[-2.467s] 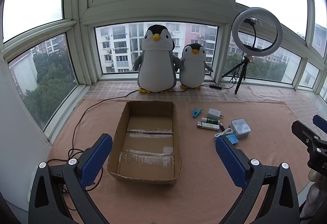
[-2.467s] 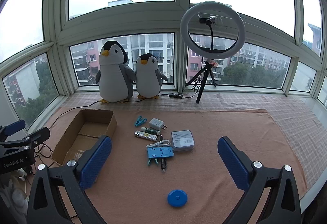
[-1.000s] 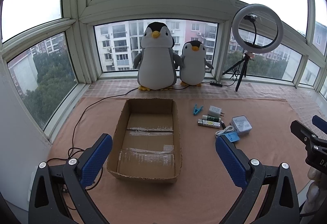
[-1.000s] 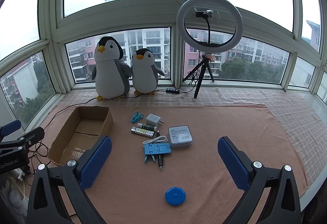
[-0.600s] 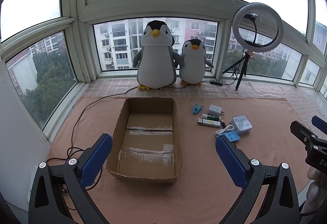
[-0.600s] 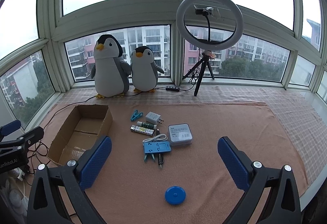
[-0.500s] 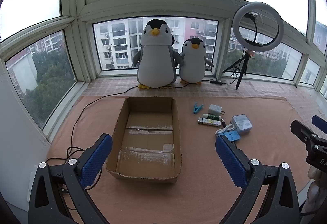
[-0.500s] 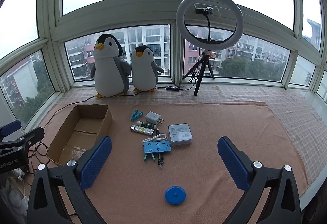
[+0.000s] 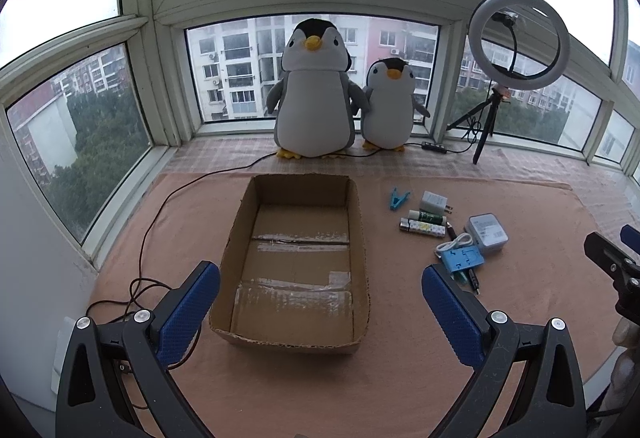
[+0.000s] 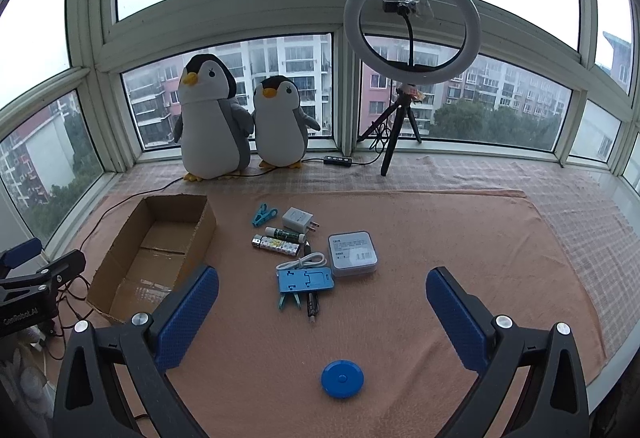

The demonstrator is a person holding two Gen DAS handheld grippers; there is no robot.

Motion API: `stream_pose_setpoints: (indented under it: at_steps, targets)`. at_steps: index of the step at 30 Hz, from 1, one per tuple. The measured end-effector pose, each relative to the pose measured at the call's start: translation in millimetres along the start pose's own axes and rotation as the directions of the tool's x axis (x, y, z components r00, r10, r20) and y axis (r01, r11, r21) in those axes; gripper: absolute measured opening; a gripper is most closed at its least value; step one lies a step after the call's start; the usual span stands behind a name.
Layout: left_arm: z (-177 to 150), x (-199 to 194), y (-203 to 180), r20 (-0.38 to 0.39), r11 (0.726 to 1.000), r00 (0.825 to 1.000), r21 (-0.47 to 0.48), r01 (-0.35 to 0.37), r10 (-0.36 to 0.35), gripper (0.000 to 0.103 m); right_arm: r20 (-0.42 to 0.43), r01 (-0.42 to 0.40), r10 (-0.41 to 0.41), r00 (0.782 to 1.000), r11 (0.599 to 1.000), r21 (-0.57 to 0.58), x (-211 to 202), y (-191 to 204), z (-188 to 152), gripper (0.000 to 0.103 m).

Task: Organize rigid objects
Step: 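Move both tools toward the items beside the cardboard box, then grasp the blue round tape measure with the right gripper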

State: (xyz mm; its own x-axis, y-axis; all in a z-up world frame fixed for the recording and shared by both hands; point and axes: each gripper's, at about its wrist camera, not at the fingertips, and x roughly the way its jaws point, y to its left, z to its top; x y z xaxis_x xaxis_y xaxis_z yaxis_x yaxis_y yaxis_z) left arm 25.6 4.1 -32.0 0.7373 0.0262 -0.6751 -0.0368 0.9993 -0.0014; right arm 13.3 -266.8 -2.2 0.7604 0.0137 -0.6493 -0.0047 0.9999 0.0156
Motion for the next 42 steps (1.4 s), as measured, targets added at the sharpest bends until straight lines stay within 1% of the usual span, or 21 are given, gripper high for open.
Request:
stream_pose_setpoints:
  at_steps: [7, 15, 18, 22, 28, 32, 34, 36, 37, 40, 42]
  targets:
    - [-3, 17, 12, -0.04, 1.0, 0.999, -0.014, -0.02, 0.019, 0.102, -0.017, -0.001, 0.001, 1.0, 1.0, 0.004, 7, -3, -4, 0.103]
    - [-12, 51, 47, -0.108, 0.996, 0.993, -0.062, -0.062, 0.055, 0.102, -0.058, 0.012, -0.011, 0.998, 1.0, 0.018, 19, -15, -13, 0.103]
    - [-16, 69, 62, -0.144, 0.993, 0.988, -0.09, -0.077, 0.063, 0.102, -0.074, 0.017, -0.015, 0.997, 0.999, 0.027, 23, -20, -17, 0.103]
    - [-21, 88, 76, -0.177, 0.991, 0.981, -0.096, -0.094, 0.076, 0.102, -0.093, 0.028, -0.025, 0.995, 0.999, 0.035, 28, -26, -23, 0.102]
    - [-30, 117, 95, -0.234, 0.988, 0.969, -0.109, -0.113, 0.085, 0.098, -0.119, 0.037, -0.032, 0.992, 0.999, 0.038, 36, -33, -31, 0.102]
    - [-37, 142, 107, -0.281, 0.984, 0.955, -0.117, -0.137, 0.099, 0.089, -0.136, 0.033, -0.028, 0.99, 0.999, 0.036, 41, -38, -36, 0.102]
    - [-41, 153, 112, -0.299, 0.982, 0.948, -0.113, -0.15, 0.11, 0.087, -0.149, 0.032, -0.026, 0.988, 0.999, 0.039, 44, -42, -41, 0.102]
    - [-47, 165, 117, -0.322, 0.98, 0.939, -0.113, -0.161, 0.117, 0.082, -0.163, 0.028, -0.021, 0.986, 0.999, 0.044, 47, -49, -47, 0.102]
    - [-49, 171, 118, -0.332, 0.98, 0.936, -0.112, -0.165, 0.12, 0.077, -0.168, 0.026, -0.018, 0.986, 0.999, 0.046, 48, -50, -49, 0.102]
    - [-55, 183, 121, -0.359, 0.979, 0.926, -0.118, -0.167, 0.115, 0.071, -0.199, 0.026, -0.017, 0.98, 0.999, 0.043, 56, -57, -61, 0.102]
    - [-59, 190, 122, -0.378, 0.979, 0.919, -0.118, -0.168, 0.112, 0.063, -0.227, 0.025, -0.02, 0.974, 0.999, 0.022, 64, -58, -71, 0.102]
